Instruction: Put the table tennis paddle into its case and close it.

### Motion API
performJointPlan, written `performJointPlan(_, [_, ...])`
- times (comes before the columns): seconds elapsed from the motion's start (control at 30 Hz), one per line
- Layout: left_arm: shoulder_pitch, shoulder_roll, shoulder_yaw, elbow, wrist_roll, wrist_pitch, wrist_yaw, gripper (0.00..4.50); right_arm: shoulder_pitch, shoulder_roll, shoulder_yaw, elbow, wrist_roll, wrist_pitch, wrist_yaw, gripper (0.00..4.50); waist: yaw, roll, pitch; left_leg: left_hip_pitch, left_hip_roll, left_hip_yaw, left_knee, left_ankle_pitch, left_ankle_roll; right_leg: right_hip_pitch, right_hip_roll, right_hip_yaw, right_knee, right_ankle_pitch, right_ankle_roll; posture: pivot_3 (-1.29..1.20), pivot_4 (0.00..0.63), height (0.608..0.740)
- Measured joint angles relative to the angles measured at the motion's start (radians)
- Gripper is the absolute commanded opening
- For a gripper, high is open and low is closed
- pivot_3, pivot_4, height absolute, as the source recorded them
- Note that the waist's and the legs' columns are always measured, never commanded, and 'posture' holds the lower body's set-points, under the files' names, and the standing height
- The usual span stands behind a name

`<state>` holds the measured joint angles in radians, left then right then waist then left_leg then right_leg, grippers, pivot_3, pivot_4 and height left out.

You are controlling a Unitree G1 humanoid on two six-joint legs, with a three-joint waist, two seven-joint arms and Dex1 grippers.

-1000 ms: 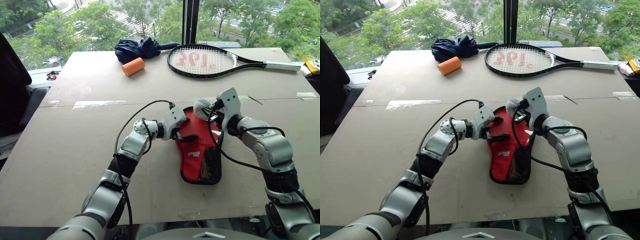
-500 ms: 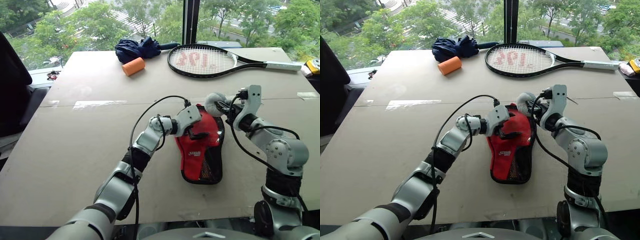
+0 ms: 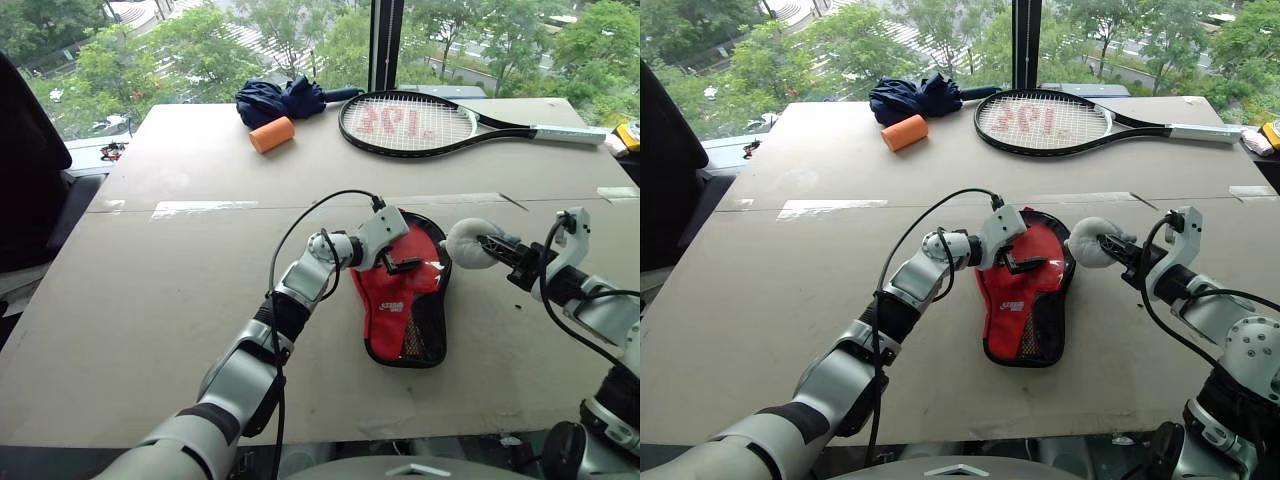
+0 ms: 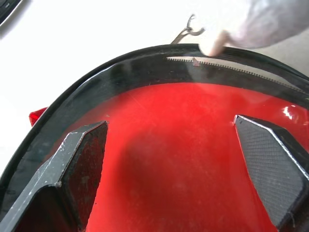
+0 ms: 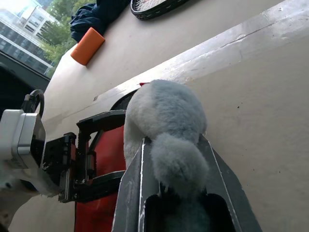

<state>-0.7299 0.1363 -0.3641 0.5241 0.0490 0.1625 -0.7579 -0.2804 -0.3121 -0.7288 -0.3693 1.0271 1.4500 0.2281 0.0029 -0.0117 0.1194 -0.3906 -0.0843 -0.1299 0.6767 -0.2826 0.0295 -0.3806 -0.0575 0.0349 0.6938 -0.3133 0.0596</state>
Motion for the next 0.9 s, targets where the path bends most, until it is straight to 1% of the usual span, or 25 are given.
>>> performJointPlan(0.07, [0.000,-0.002,0.000,0.000,0.000,0.000,0.002,4.24,0.056,-0.030,-0.028,0.000,0.090,0.044,0.014,0.07,0.002,0.000,0.000,0.003,0.000,0.000,-0.002,0.000,0.000,0.002,0.000,0.000,-0.001,0.000,0.000,0.00,0.150,0.740])
performJointPlan(0.1, [0.001,-0.002,0.000,0.000,0.000,0.000,0.002,4.24,0.065,-0.035,-0.029,0.000,0.100,0.049,0.017,0.07,0.003,0.000,0.000,0.004,0.000,0.001,-0.003,0.000,0.001,0.003,0.000,0.001,-0.001,0.000,0.000,0.00,0.150,0.740])
performJointPlan(0.27, [-0.001,-0.004,-0.002,0.004,0.000,0.000,0.002,4.24,0.310,-0.192,-0.023,-0.009,0.309,0.115,0.163,0.07,0.009,0.000,0.000,0.007,0.001,0.004,-0.007,0.000,0.001,0.005,0.000,0.004,-0.004,0.000,0.000,0.00,0.150,0.740])
performJointPlan(0.33, [-0.003,-0.004,-0.002,0.009,0.000,0.000,0.002,4.24,0.396,-0.249,-0.006,-0.033,0.354,0.114,0.234,0.07,0.009,0.000,0.000,0.008,0.001,0.005,-0.007,-0.001,0.002,0.006,0.000,0.004,-0.004,0.000,0.000,0.00,0.150,0.740])
performJointPlan(0.37, [-0.003,-0.007,-0.006,0.009,0.000,0.000,0.001,4.24,0.456,-0.304,0.016,-0.064,0.371,0.109,0.294,0.07,0.011,0.000,0.000,0.009,0.001,0.005,-0.007,-0.001,0.002,0.007,0.000,0.004,-0.005,0.000,0.000,0.00,0.150,0.740])
performJointPlan(0.43, [-0.003,-0.008,-0.012,0.010,0.000,0.000,0.001,4.24,0.532,-0.368,0.040,-0.119,0.376,0.082,0.395,0.07,0.011,-0.001,0.000,0.009,0.001,0.005,-0.007,-0.002,0.003,0.009,0.000,0.003,-0.007,0.000,0.001,0.00,0.150,0.740])
performJointPlan(0.47, [-0.003,-0.008,-0.013,0.010,0.000,0.000,0.002,4.24,0.552,-0.385,0.048,-0.136,0.374,0.070,0.423,0.07,0.011,-0.001,0.000,0.010,0.002,0.004,-0.007,-0.002,0.004,0.010,0.001,0.002,-0.009,0.000,0.001,0.00,0.150,0.740])
performJointPlan(0.53, [-0.004,-0.008,-0.013,0.011,0.000,0.000,0.003,4.24,0.630,-0.446,0.076,-0.181,0.354,0.043,0.511,0.07,0.011,-0.002,0.000,0.010,0.002,0.003,-0.008,-0.003,0.004,0.012,0.001,0.001,-0.013,0.000,0.001,0.00,0.150,0.740])
performJointPlan(0.6, [-0.004,-0.009,-0.015,0.011,0.000,0.000,0.006,4.24,0.751,-0.558,0.140,-0.234,0.252,-0.042,0.635,0.07,0.011,-0.002,0.000,0.010,0.002,0.003,-0.007,-0.003,0.006,0.013,0.001,0.000,-0.015,0.000,0.001,0.00,0.150,0.740])
performJointPlan(0.67, [-0.002,-0.009,-0.015,0.011,0.000,0.000,0.006,4.24,0.855,-0.647,0.200,-0.259,0.124,-0.161,0.744,0.07,0.011,-0.006,0.000,0.011,0.002,0.002,-0.007,-0.003,0.006,0.014,0.001,-0.001,-0.016,0.000,0.002,0.00,0.150,0.740])
performJointPlan(0.73, [0.001,-0.012,-0.020,0.011,0.000,0.001,0.012,4.24,0.901,-0.689,0.247,-0.262,0.013,-0.298,0.834,0.07,0.012,-0.008,0.000,0.012,0.002,0.001,-0.007,-0.004,0.006,0.017,0.001,-0.002,-0.018,0.000,0.002,0.00,0.150,0.740])
performJointPlan(0.87, [0.000,-0.015,-0.021,0.011,0.000,0.001,0.014,4.24,0.919,-0.705,0.299,-0.256,-0.085,-0.420,0.887,0.07,0.013,-0.008,0.000,0.012,0.002,-0.002,-0.007,-0.004,0.005,0.019,0.000,-0.005,-0.020,0.000,0.002,0.00,0.150,0.740])
performJointPlan(0.9, [0.000,-0.015,-0.020,0.011,0.000,0.001,0.014,4.24,0.906,-0.697,0.312,-0.242,-0.102,-0.449,0.891,0.40,0.014,-0.009,0.000,0.012,0.002,-0.003,-0.007,-0.004,0.005,0.019,0.000,-0.006,-0.021,0.000,0.002,0.00,0.150,0.740])
